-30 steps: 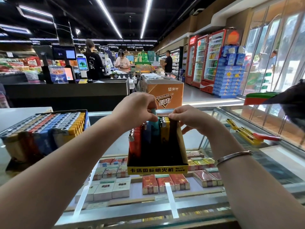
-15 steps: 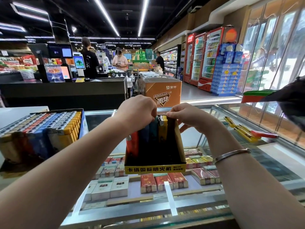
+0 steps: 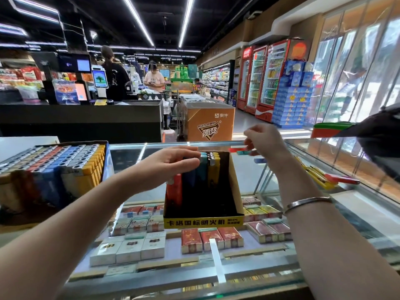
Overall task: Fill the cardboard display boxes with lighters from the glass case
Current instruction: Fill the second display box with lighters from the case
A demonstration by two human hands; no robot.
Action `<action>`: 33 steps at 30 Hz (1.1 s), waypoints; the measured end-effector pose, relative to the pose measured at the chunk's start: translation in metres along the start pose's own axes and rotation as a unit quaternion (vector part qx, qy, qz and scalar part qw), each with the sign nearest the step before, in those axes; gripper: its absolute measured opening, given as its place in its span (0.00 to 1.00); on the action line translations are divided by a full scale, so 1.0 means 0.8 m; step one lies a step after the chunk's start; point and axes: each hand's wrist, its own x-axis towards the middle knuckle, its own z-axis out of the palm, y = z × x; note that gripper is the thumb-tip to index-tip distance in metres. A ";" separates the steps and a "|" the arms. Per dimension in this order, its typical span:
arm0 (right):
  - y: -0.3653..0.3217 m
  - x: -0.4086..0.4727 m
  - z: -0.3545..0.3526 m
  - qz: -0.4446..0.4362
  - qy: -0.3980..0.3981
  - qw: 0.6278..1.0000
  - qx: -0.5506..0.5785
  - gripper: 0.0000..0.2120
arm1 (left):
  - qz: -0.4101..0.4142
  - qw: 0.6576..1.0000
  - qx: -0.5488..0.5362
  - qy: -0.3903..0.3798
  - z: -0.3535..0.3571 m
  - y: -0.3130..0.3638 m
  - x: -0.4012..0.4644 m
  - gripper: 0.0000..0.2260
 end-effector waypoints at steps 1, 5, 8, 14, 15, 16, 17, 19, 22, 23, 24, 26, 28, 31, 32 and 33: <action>0.004 0.004 -0.006 -0.006 0.076 0.997 -0.029 0.07 | 0.002 1.000 -0.018 0.014 0.004 -0.003 0.001 0.15; 0.030 0.016 -0.017 -0.016 0.151 0.971 -0.182 0.12 | 0.015 0.996 -0.052 0.076 0.020 -0.005 0.009 0.16; 0.051 0.019 -0.005 0.030 0.096 0.967 -0.236 0.14 | 0.025 0.994 -0.037 0.099 0.025 -0.007 0.012 0.22; 0.070 0.029 0.033 -0.026 0.019 0.905 -0.424 0.16 | 0.031 0.989 -0.086 0.117 0.026 -0.020 0.019 0.15; 0.072 0.033 0.038 -0.046 0.010 0.890 -0.453 0.17 | 0.027 0.988 -0.106 0.113 0.024 -0.024 0.021 0.13; 0.074 0.037 0.043 -0.060 0.000 0.876 -0.479 0.17 | 0.024 0.986 -0.125 0.109 0.022 -0.028 0.023 0.12; 0.076 0.041 0.046 -0.066 -0.009 0.863 -0.502 0.16 | 0.026 0.985 -0.135 0.107 0.021 -0.032 0.024 0.12; 0.083 0.050 0.051 -0.063 -0.032 0.838 -0.541 0.16 | 0.033 0.983 -0.139 0.112 0.020 -0.038 0.026 0.13; 0.093 0.063 0.054 -0.042 -0.066 0.811 -0.580 0.16 | 0.036 0.980 -0.154 0.117 0.018 -0.045 0.029 0.15; 0.094 0.067 0.055 -0.032 -0.074 0.810 -0.581 0.17 | 0.036 0.981 -0.154 0.116 0.017 -0.047 0.029 0.15; 0.094 0.069 0.056 -0.024 -0.080 0.811 -0.579 0.17 | 0.036 0.981 -0.153 0.114 0.017 -0.048 0.030 0.15; 0.090 0.071 0.058 -0.032 -0.075 0.811 -0.579 0.16 | 0.034 0.980 -0.160 0.112 0.017 -0.049 0.030 0.15; 0.085 0.069 0.060 -0.063 -0.060 0.806 -0.586 0.14 | 0.029 0.979 -0.170 0.111 0.017 -0.049 0.030 0.15; 0.082 0.067 0.064 -0.080 -0.065 0.806 -0.583 0.13 | 0.025 0.977 -0.177 0.117 0.019 -0.048 0.030 0.15; 0.081 0.067 0.065 -0.079 -0.070 0.811 -0.575 0.13 | 0.025 0.976 -0.179 0.118 0.019 -0.048 0.030 0.15; 0.081 0.067 0.065 -0.079 -0.075 0.816 -0.567 0.13 | 0.025 0.976 -0.180 0.118 0.019 -0.047 0.029 0.15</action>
